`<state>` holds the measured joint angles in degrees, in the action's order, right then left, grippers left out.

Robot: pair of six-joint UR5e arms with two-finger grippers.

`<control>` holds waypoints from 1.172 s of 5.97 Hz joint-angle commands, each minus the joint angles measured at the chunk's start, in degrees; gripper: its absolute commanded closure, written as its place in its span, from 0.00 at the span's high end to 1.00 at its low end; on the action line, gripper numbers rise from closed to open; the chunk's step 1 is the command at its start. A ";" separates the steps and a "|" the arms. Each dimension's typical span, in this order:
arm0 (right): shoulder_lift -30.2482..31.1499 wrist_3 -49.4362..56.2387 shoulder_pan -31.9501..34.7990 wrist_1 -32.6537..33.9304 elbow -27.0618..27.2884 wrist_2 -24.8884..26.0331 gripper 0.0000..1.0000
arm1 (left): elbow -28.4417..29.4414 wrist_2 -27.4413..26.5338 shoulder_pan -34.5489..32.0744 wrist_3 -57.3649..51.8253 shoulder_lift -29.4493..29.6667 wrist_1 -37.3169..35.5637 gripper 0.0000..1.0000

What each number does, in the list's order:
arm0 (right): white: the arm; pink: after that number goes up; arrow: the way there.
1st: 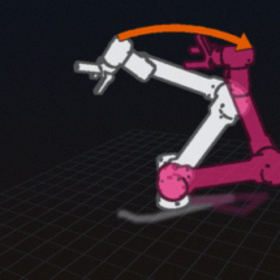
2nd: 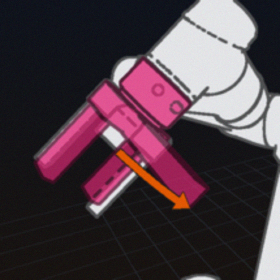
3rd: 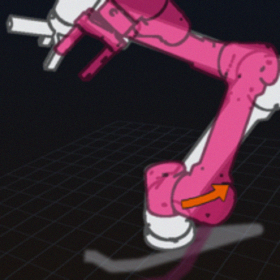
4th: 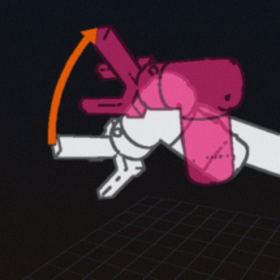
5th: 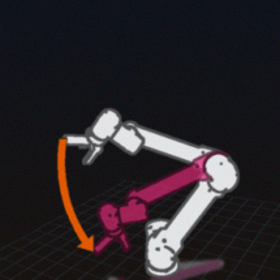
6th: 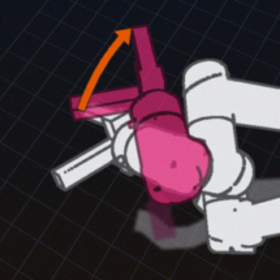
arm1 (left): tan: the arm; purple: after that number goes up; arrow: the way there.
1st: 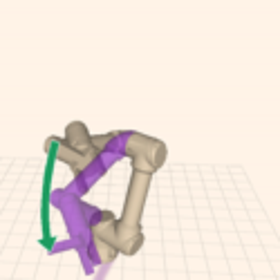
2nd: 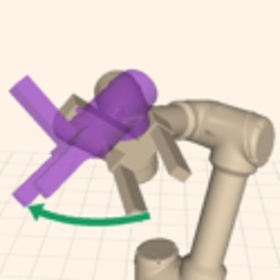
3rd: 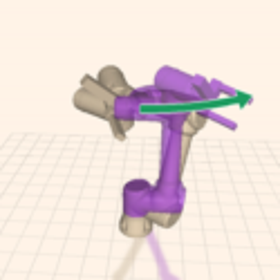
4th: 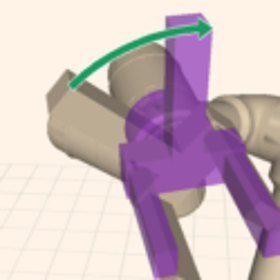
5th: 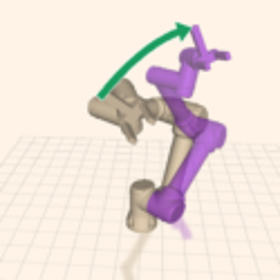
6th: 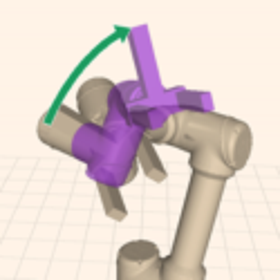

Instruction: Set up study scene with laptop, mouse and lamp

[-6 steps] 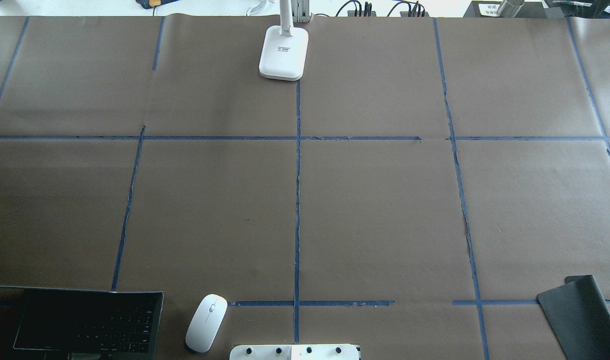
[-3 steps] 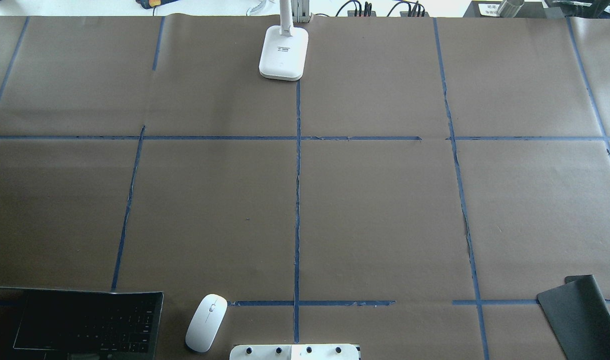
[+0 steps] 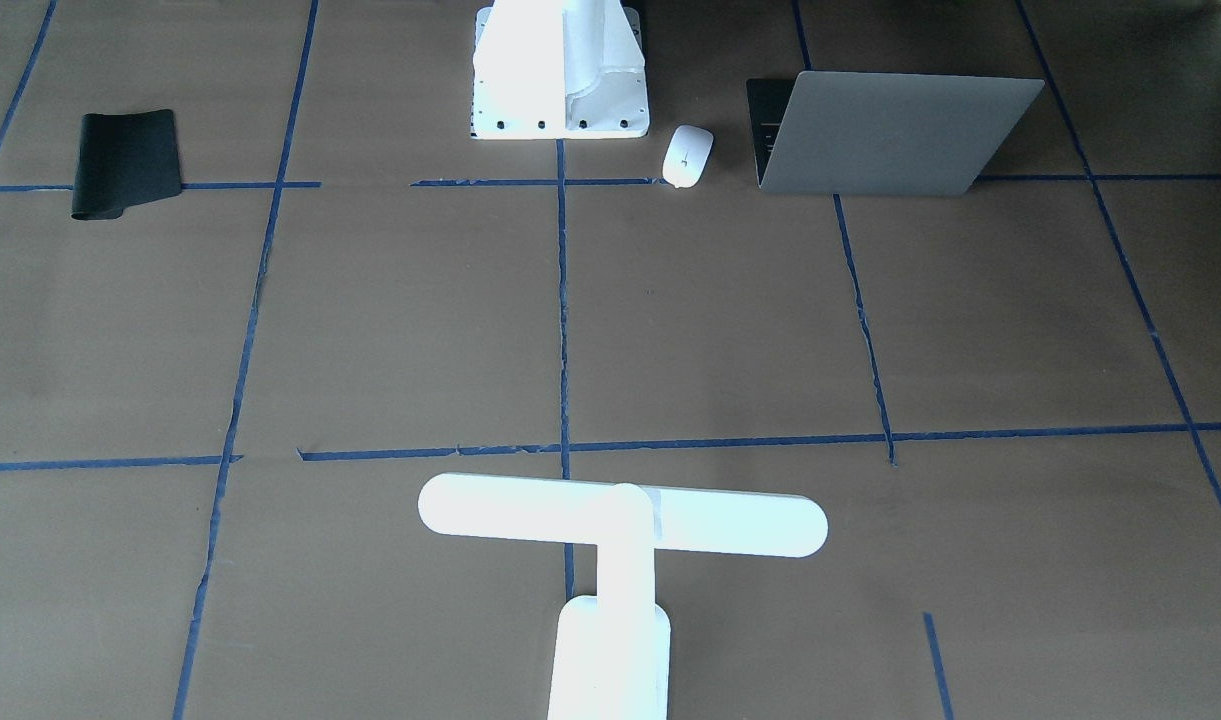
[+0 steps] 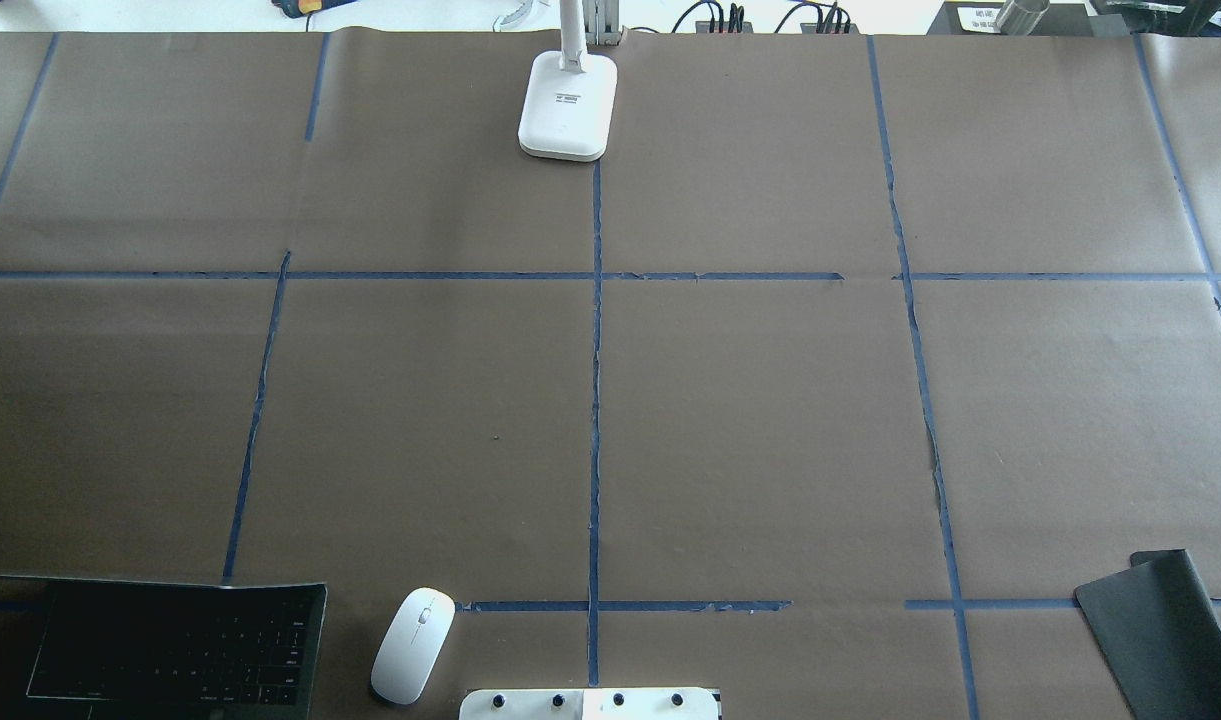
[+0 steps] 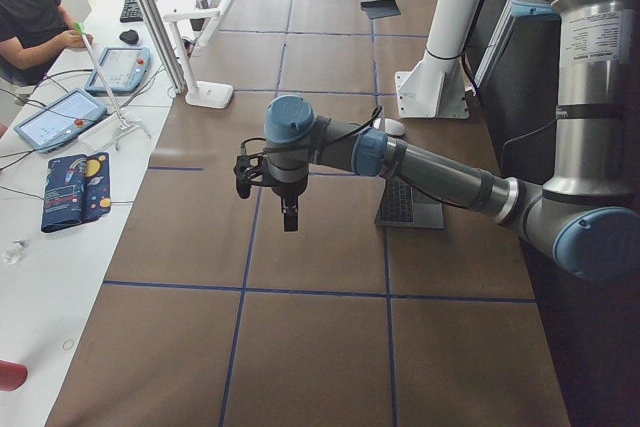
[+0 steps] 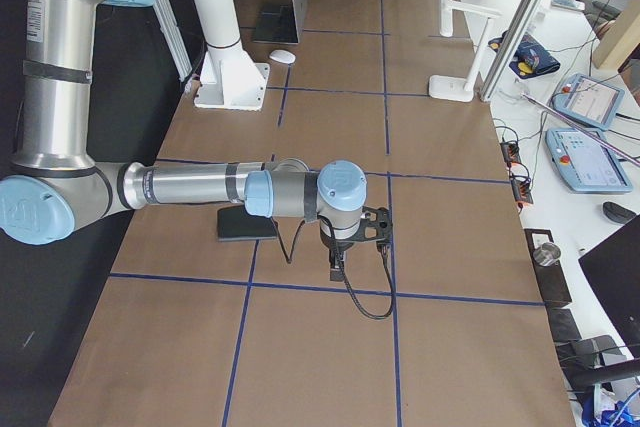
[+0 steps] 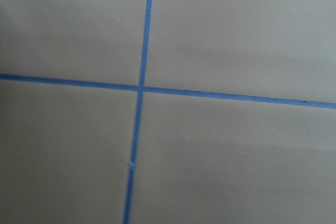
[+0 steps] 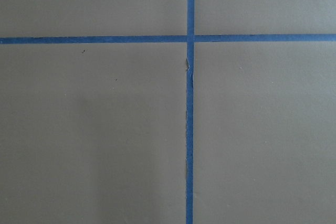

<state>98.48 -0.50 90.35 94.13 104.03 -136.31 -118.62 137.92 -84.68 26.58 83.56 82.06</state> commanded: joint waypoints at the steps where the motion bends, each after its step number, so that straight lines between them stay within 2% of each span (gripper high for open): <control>1: -0.31 -0.03 0.00 0.00 0.56 -0.27 1.00 | -11.58 -0.19 8.00 22.16 -4.18 -0.32 1.00; 3: -1.28 -0.55 0.00 0.09 1.96 0.00 1.00 | -16.97 -1.60 14.68 39.34 -6.56 0.12 1.00; 4: -0.76 -0.90 0.00 0.09 1.97 -0.36 1.00 | -20.65 -5.00 19.59 47.43 -6.65 -0.05 1.00; 6: -0.48 -1.08 0.09 0.09 1.97 -0.63 1.00 | -24.01 -11.50 29.53 69.29 -6.57 -0.05 1.00; 7: -0.75 -0.99 0.09 0.09 2.05 -0.54 1.00 | -25.50 -12.14 30.88 74.44 -6.65 -0.31 1.00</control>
<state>97.91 -1.54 90.43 94.22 106.03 -136.88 -142.72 127.12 -55.97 94.68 76.96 81.93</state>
